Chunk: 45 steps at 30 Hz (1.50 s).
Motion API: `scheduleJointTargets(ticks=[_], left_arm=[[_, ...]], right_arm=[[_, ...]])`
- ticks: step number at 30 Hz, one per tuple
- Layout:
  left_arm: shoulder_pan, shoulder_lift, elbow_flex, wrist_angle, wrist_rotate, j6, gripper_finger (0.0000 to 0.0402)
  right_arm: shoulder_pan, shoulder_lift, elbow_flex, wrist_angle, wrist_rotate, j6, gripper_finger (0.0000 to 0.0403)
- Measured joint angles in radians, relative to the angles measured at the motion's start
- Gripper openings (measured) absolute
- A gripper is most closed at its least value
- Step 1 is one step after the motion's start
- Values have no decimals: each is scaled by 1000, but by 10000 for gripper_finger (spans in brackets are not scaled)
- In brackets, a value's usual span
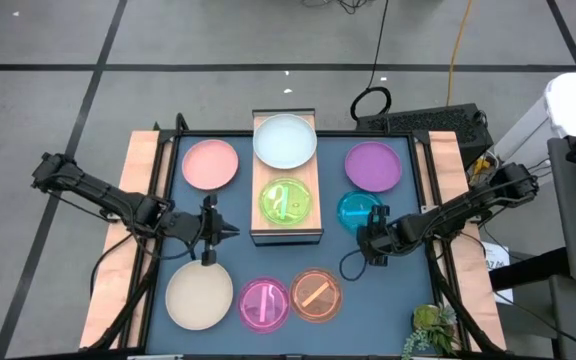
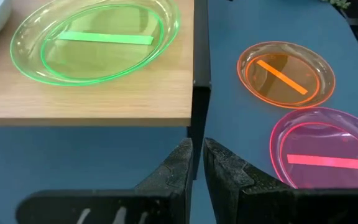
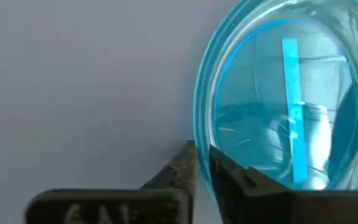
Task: Place and stack plates onto a shelf
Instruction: Stack the blue plate on top of the green plate on the shelf
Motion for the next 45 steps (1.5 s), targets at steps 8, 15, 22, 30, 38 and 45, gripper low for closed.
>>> scheduleJointTargets(ticks=[8,15,22,30,38,45], left_arm=[[0,14,0,19,0,13,47],[0,14,0,23,0,13,47],[0,14,0,22,0,13,47],[0,14,0,22,0,13,47],[0,14,0,21,0,13,47],[-8,14,0,19,0,26,47]], right_arm=[[0,0,0,2,1,-8,3],[0,0,9,0,-6,-11,1],[0,0,84,-51,-7,-26,0],[0,0,213,-203,-7,-3,0],[0,0,320,-311,3,-6,0],[19,0,404,-421,67,0,0]])
